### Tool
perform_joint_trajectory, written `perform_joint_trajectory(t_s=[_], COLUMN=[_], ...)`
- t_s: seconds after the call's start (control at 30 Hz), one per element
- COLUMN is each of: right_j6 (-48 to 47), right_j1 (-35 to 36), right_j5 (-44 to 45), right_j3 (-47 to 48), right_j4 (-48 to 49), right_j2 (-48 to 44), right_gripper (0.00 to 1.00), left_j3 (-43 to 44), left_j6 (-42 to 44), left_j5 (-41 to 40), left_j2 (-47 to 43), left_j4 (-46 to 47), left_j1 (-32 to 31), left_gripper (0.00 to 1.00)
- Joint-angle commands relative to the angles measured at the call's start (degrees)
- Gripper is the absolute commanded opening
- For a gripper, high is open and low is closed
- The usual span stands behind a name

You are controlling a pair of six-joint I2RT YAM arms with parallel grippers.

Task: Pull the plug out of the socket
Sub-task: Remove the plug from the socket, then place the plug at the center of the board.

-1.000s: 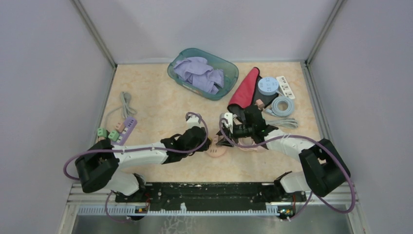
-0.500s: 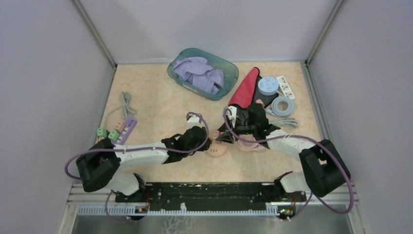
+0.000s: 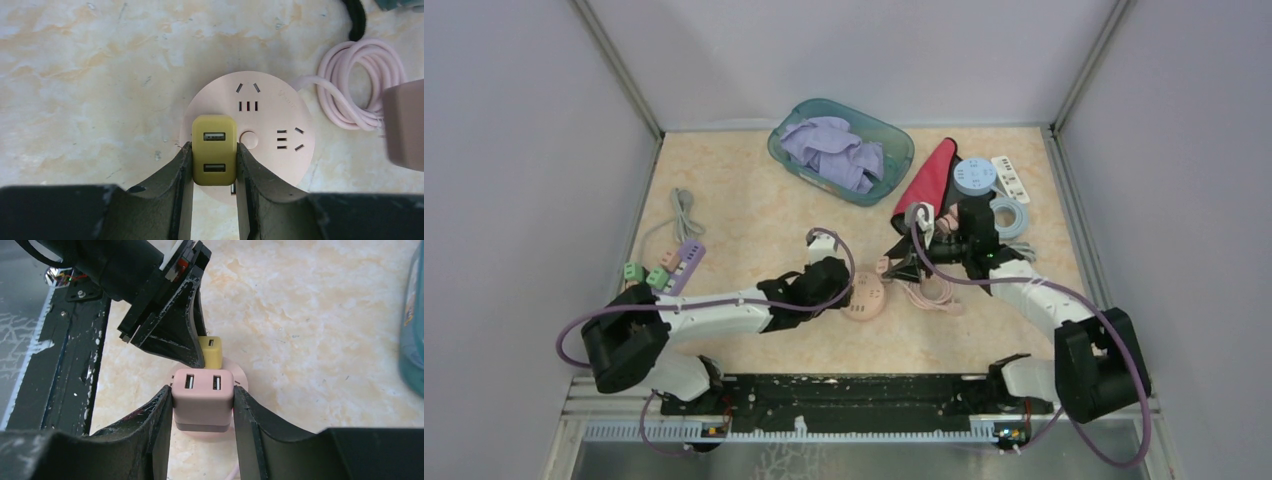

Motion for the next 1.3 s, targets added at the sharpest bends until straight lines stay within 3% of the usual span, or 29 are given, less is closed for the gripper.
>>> perform_joint_trajectory(t_s=[0.0,0.23,0.6,0.83,0.9,0.93,1.1,1.27], right_j6=[1.2,3.6,12.7,16.3,16.8,16.9,17.9,18.4], right_j1=[-3.4,-8.0,-13.5,-16.4,-16.9,-17.1,-17.9,-18.7], right_j5=[-4.9,-4.0,0.5,0.6,0.6,0.6,0.4,0.4], right_j3=[3.0,2.8,1.4,0.4,0.3,0.3,0.0,-0.1], right_j4=[1.1,2.5,9.8,12.9,13.2,13.4,14.5,14.8], right_j2=[-3.2,-4.3,-5.6,-6.4,-6.5,-6.5,-6.4,-6.7], right_gripper=[0.0,0.0,0.0,0.0,0.0,0.0,0.0,0.0], left_j3=[1.9,2.6,0.5,-3.3,-4.4,-4.7,-4.1,10.2], left_j6=[1.4,1.0,3.7,7.5,8.2,8.5,9.0,0.1], left_j5=[-7.0,-11.2,-6.5,-1.8,-0.2,0.7,5.4,5.4], left_j2=[2.6,0.5,-6.2,-16.4,-19.7,-21.3,-29.4,-27.5], left_j4=[-15.8,-23.5,-20.7,-14.6,-13.0,-12.2,-5.7,-12.4], left_j1=[0.2,0.2,0.2,0.2,0.2,0.2,0.2,0.2], left_gripper=[0.02,0.07,0.48,0.76,0.86,0.98,1.0,1.0])
